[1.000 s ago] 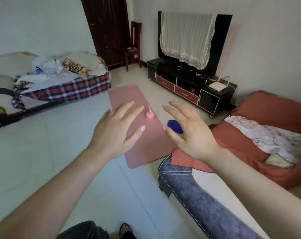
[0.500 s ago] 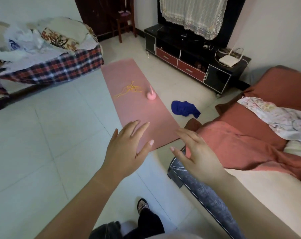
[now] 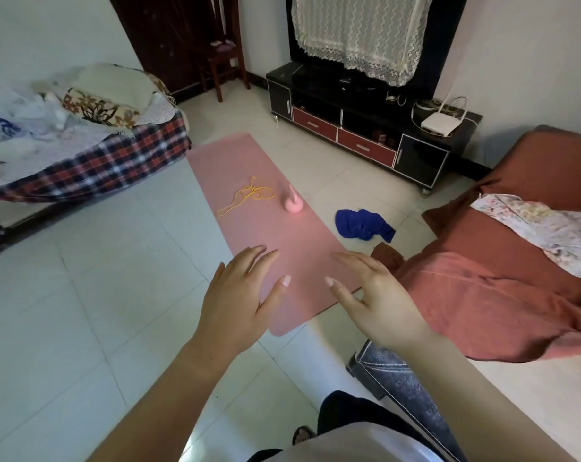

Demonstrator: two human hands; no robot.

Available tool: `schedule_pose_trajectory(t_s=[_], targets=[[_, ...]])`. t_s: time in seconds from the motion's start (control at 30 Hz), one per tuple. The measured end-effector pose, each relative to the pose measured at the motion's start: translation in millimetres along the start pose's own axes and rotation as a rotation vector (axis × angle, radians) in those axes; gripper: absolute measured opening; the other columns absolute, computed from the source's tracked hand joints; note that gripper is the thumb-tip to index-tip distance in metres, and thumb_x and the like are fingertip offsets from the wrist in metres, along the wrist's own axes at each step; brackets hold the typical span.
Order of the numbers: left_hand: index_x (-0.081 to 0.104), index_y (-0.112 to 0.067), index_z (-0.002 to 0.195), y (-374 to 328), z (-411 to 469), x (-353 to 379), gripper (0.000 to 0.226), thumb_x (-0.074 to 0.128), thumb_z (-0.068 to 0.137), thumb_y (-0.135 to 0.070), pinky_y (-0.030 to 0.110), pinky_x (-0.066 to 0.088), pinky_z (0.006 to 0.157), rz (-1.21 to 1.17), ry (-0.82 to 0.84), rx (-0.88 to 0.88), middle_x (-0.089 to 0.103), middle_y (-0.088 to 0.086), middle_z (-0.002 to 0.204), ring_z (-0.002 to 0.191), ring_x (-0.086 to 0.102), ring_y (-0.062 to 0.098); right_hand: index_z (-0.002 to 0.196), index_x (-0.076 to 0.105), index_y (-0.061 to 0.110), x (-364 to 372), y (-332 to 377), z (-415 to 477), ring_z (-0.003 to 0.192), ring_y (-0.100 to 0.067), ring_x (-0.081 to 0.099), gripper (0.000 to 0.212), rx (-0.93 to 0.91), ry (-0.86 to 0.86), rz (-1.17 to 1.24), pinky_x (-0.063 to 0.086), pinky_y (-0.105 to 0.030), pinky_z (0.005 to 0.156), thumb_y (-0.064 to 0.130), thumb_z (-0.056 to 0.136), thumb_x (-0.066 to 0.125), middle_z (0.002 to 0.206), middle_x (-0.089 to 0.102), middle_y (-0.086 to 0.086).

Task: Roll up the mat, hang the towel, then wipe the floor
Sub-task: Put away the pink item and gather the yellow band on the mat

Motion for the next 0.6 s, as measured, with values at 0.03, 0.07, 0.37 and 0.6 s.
schedule_pose_trajectory(t_s=[0.03,0.07,0.37,0.6], targets=[[0.048,-0.024,0.132,2,6,-1,0.06,0.023,0.088,-0.057,0.047,0.037,0.103,-0.001,-0.001,0.005,0.047,-0.006,0.138,0.127,0.042,0.013,0.133,0.048,0.021,0,-1,6,0.127,-0.01,0.04,0.05,0.004,-0.003,-0.002,0.034,-0.025,0.104,0.047,0.091,0.048,0.136,0.049,0.007],[0.048,-0.024,0.132,3,13,-1,0.061,0.023,0.088,-0.057,0.047,0.037,0.104,-0.001,-0.002,0.01,0.047,-0.006,0.138,0.127,0.041,0.013,0.133,0.048,0.021,-1,-3,11,0.126,-0.011,0.041,0.05,0.008,-0.005,-0.006,0.035,-0.027,0.104,0.048,0.091,0.048,0.135,0.049,0.006],[0.047,-0.022,0.134,2,109,25,0.062,0.025,0.088,-0.056,0.043,0.04,0.099,-0.012,0.064,0.092,0.051,-0.004,0.135,0.121,0.049,0.017,0.13,0.051,0.021,-28,-59,79,0.125,-0.012,0.043,0.049,0.121,-0.127,0.028,0.031,-0.02,0.101,0.048,0.09,0.048,0.132,0.052,0.003],[0.047,-0.019,0.134,-41,259,77,0.061,0.026,0.088,-0.054,0.045,0.042,0.097,0.017,0.185,0.286,0.051,-0.003,0.135,0.124,0.046,0.019,0.13,0.051,0.018,-63,-144,162,0.124,-0.015,0.046,0.049,0.219,-0.191,-0.03,0.037,-0.032,0.104,0.046,0.091,0.049,0.132,0.053,0.003]])
Point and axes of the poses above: each hand's wrist, its own z-axis towards the middle knuckle, its own x-axis out of the palm, y = z × x, the point moved 3 cm from there along z, towards the middle knuckle
